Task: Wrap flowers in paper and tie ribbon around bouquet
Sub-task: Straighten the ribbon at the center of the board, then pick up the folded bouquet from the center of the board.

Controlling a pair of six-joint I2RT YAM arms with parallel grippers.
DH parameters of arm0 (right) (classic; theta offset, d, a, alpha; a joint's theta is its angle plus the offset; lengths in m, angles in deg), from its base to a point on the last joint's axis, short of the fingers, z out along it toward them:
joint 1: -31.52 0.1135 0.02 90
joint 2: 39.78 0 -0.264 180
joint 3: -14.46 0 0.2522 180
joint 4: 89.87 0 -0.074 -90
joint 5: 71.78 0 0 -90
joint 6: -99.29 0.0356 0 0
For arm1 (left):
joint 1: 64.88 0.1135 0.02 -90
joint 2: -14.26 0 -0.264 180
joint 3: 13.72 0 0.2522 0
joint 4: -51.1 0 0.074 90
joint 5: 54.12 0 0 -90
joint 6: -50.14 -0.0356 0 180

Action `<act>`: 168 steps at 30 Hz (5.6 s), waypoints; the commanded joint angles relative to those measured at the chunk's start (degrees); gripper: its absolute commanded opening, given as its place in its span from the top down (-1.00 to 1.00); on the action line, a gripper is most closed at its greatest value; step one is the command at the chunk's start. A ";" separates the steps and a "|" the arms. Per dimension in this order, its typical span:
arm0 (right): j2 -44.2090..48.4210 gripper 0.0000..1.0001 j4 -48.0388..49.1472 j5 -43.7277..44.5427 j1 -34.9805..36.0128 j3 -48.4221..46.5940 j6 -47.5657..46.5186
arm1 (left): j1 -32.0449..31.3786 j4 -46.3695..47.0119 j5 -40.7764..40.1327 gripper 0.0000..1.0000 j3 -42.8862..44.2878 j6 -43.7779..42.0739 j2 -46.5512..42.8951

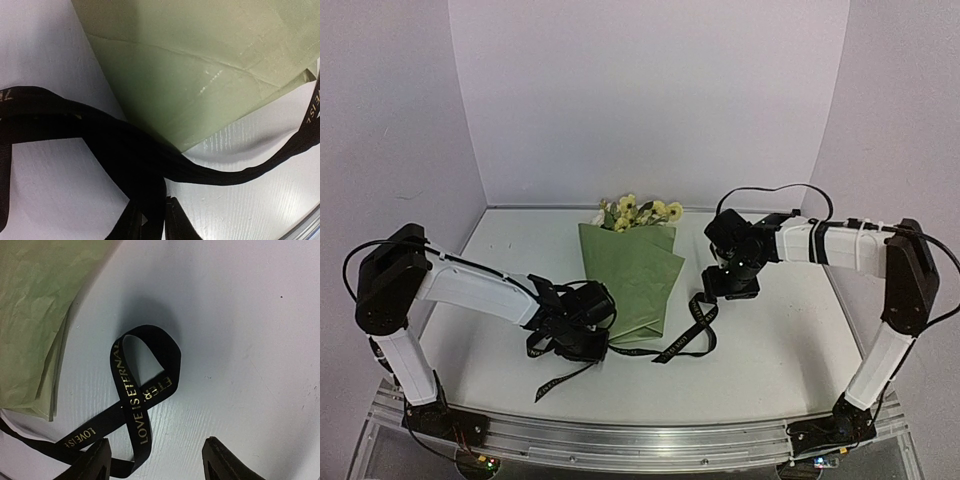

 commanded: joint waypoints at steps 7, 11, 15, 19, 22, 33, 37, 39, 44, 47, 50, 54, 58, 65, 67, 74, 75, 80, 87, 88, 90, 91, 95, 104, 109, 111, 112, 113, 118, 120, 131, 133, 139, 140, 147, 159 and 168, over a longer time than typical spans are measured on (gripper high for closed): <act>-6.40 -0.03 1.73 -5.04 -2.52 -2.00 -3.59 | -0.07 -0.07 -1.57 0.80 -2.82 1.87 -3.74; -9.00 0.03 2.65 -4.98 -2.54 -2.24 -2.82 | -0.10 -0.57 -2.09 0.81 -3.20 2.08 -4.77; -11.09 0.06 3.30 -2.52 -2.53 -2.72 -2.99 | -0.07 -1.86 -3.23 0.81 -3.02 2.09 -5.50; -12.75 0.12 4.14 0.80 -2.58 -3.55 -4.14 | 0.01 -3.75 -4.87 0.81 -2.42 2.09 -6.51; -13.39 0.18 4.63 1.42 -2.93 -4.28 -4.27 | 0.02 -5.17 -6.08 0.81 -2.25 2.30 -7.27; -15.61 0.29 3.77 -0.24 -3.90 -6.41 1.43 | 1.34 -8.90 -8.11 0.81 -2.33 2.97 -11.55; -16.18 0.32 3.63 -0.37 -4.11 -6.11 4.33 | 1.83 -9.25 -8.06 0.82 -2.32 2.97 -12.37; -16.72 0.36 3.51 -0.44 -4.28 -6.42 5.46 | 2.03 -9.45 -8.18 0.82 -2.21 3.00 -12.86; -18.45 0.69 3.32 -1.75 -4.61 -7.54 7.36 | 2.97 -11.32 -11.74 0.89 -2.43 4.05 -15.75; -17.34 1.00 2.93 -1.68 -5.06 -6.98 7.58 | 4.06 -14.74 -17.38 0.99 -2.59 5.52 -18.07; -12.57 1.00 -0.17 2.55 -6.33 -5.35 6.73 | 6.54 -22.41 -27.63 1.00 -2.32 8.72 -19.73; -4.55 1.00 -7.00 8.66 -10.07 -4.02 2.25 | 13.81 -31.38 -38.78 1.00 -2.01 11.40 -22.55; 2.47 1.00 -13.89 14.11 -14.85 -4.19 -3.03 | 19.76 -33.22 -47.63 1.00 -1.29 10.67 -27.98; 12.32 1.00 -19.34 21.06 -22.16 -1.96 -9.17 | 29.80 -25.87 -48.54 1.00 -2.62 2.24 -37.04; 14.49 1.00 -20.23 22.63 -23.40 -1.46 -10.42 | 31.90 -25.34 -48.50 1.00 -2.78 1.48 -38.06; 19.06 1.00 -23.72 24.80 -25.16 -0.74 -13.48 | 35.94 -23.46 -49.12 1.00 -5.08 1.13 -41.49; 19.35 1.00 -24.31 25.55 -25.16 -0.75 -14.16 | 36.30 -22.97 -48.90 1.00 -5.70 1.02 -41.94; 20.38 1.00 -26.00 29.43 -25.17 0.02 -17.54 | 37.66 -21.42 -47.17 1.00 -8.72 1.15 -42.63; 17.50 0.98 -27.21 20.19 -25.18 3.03 -15.45 | 37.77 -20.08 -44.47 1.00 -13.06 5.62 -41.22; 16.75 0.97 -27.18 19.85 -25.18 3.69 -14.73 | 37.80 -20.12 -44.43 1.00 -13.05 6.08 -41.05; 14.71 0.91 -27.24 18.97 -25.18 4.40 -14.04 | 37.84 -20.12 -45.62 0.96 -13.60 8.11 -40.75; 13.58 0.88 -27.47 18.37 -25.16 4.33 -13.73 | 37.96 -19.93 -45.81 0.94 -13.92 8.80 -40.67; 11.21 0.66 -28.25 16.62 -25.18 4.33 -12.52 | 39.30 -18.10 -43.80 0.62 -15.38 10.81 -40.14; 13.07 0.07 -30.32 13.41 -25.25 3.36 -10.58 | 42.09 -16.92 -40.33 -0.99 -12.50 8.68 -40.52; 14.53 0.00 -30.70 1.06 -25.12 1.53 -5.35 | 42.10 -10.78 -29.79 -0.99 -7.63 -1.61 -39.57; 14.41 0.01 -28.82 -5.29 -24.46 1.32 -2.61 | 42.12 -6.65 -22.57 -0.99 -7.01 -4.59 -38.84; 14.33 0.01 -27.20 -7.87 -23.78 1.61 -1.28 | 42.01 -5.21 -19.51 -0.99 -6.80 -4.94 -38.15; 14.30 0.00 -25.74 -9.68 -23.15 2.13 0.14 | 41.85 -4.07 -16.88 -0.99 -6.62 -5.23 -37.57; 11.39 -0.02 -10.83 -19.93 -17.16 4.92 8.02 | 38.72 5.86 -2.04 -0.85 -6.69 -7.09 -31.52; 8.67 -0.03 -6.74 -21.27 -14.50 4.11 10.21 | 36.66 8.72 1.09 -0.79 -6.18 -6.88 -28.54; -8.38 -0.14 20.09 -26.82 -6.74 -0.47 25.33 | 32.38 27.62 20.92 -0.67 -4.33 -4.80 -10.85; -11.16 -0.13 23.54 -27.37 -6.05 -1.27 27.11 | 31.96 29.67 23.27 -0.63 -3.31 -4.86 -7.89; -15.35 -0.13 28.42 -27.28 -4.20 -2.49 29.68 | 30.98 32.93 27.29 -0.53 -1.35 -3.70 -1.66; -15.77 -0.13 28.81 -27.33 -3.98 -2.54 30.02 | 30.87 33.30 27.73 -0.50 -1.20 -3.26 -0.76; -18.09 -0.08 30.65 -27.52 -2.55 -2.68 31.73 | 28.78 34.41 29.08 -0.32 0.13 -1.26 4.34; -22.69 0.30 34.75 -28.58 -1.34 -3.83 35.61 | 26.04 33.68 29.10 -0.05 2.90 -0.11 8.85; -25.71 0.92 34.01 -29.91 -2.03 -9.20 36.68 | 26.04 29.98 30.22 0.22 9.69 -1.94 13.51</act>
